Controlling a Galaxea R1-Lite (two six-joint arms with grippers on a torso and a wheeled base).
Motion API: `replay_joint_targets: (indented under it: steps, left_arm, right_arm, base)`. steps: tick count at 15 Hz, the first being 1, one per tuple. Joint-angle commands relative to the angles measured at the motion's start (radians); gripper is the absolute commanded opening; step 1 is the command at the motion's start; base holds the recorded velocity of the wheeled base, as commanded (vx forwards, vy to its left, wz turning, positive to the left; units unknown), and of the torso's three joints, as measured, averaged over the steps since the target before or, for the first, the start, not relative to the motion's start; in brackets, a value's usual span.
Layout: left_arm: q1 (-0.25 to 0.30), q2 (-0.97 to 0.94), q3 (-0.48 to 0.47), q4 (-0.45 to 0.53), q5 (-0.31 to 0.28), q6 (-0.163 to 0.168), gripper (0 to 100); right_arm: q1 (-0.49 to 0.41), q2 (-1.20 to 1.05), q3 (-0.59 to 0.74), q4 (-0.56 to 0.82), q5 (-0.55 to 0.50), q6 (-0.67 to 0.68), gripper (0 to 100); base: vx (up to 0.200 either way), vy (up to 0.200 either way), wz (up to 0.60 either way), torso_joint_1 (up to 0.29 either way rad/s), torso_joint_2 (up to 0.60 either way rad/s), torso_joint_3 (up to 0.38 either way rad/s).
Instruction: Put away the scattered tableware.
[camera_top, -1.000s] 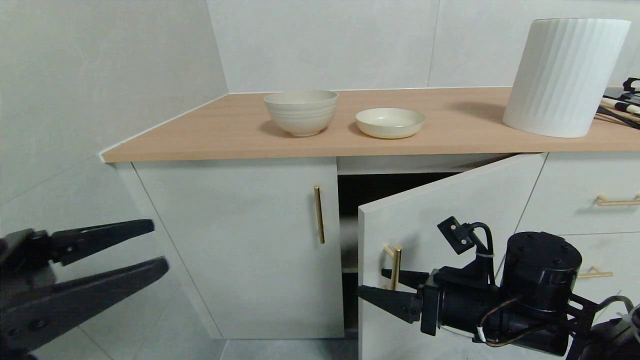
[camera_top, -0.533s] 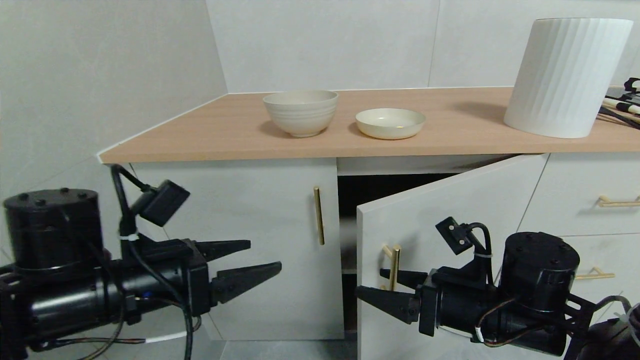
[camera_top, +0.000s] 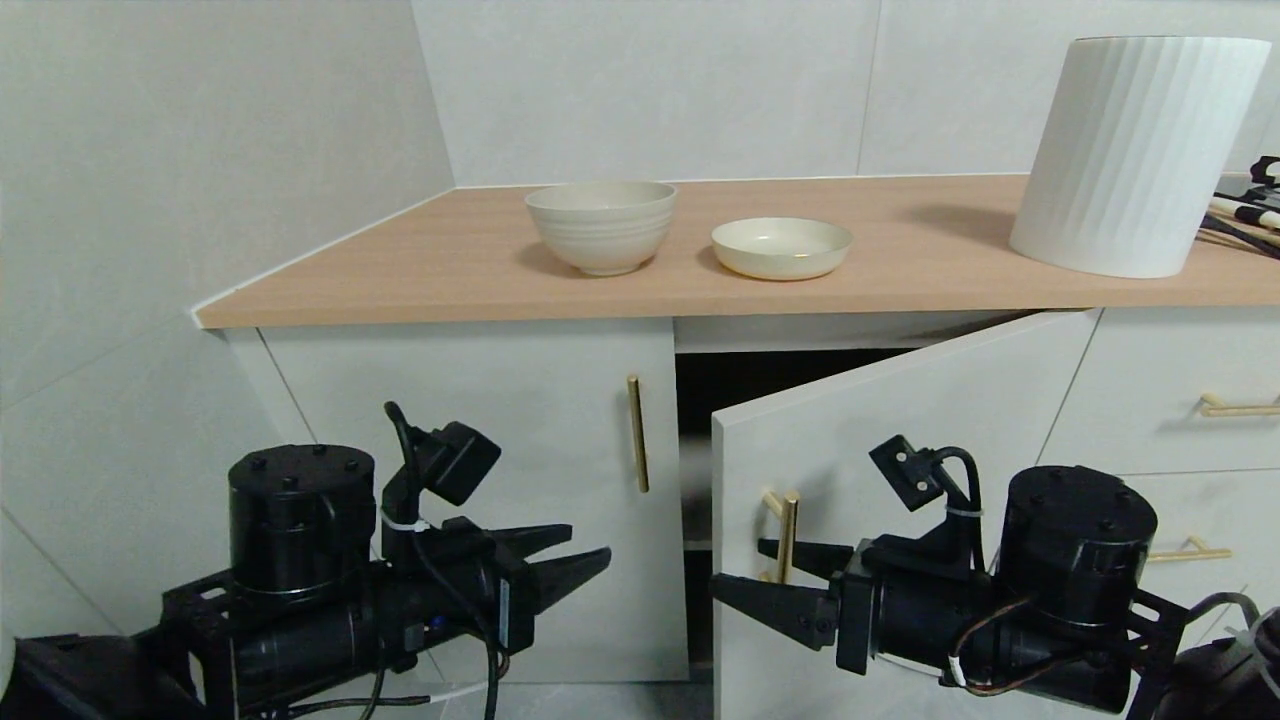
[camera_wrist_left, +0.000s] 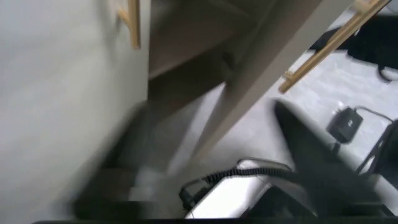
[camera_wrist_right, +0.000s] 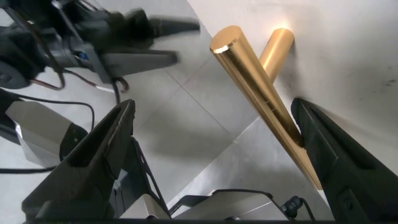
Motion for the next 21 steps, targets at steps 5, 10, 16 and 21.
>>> replay_joint_targets:
  steps: [5, 10, 16, 21]
  left_arm:
    - [-0.004, 0.092, -0.051, -0.133, -0.005, -0.053, 0]
    - [-0.038, 0.144, -0.189, -0.188, -0.059, -0.128, 0]
    - [-0.128, 0.313, -0.226, -0.240, -0.063, -0.033, 0]
    - [-0.171, 0.432, -0.223, -0.456, -0.030, -0.038, 0]
  right_arm:
    - [0.000, 0.007, 0.000, 0.003, -0.002, 0.001, 100]
    - [0.000, 0.003, -0.003, 0.003, -0.002, 0.001, 100]
    - [0.000, 0.007, 0.000, 0.003, -0.004, -0.002, 100]
    - [-0.013, 0.000, 0.008, 0.003, -0.016, -0.075, 100]
  base:
    - [0.000, 0.000, 0.00, 0.000, 0.00, 0.000]
    - [0.000, 0.000, 0.00, 0.000, 0.00, 0.000]
    - [0.000, 0.000, 0.00, 0.000, 0.00, 0.000]
    - [0.000, 0.000, 0.00, 0.000, 0.00, 0.000]
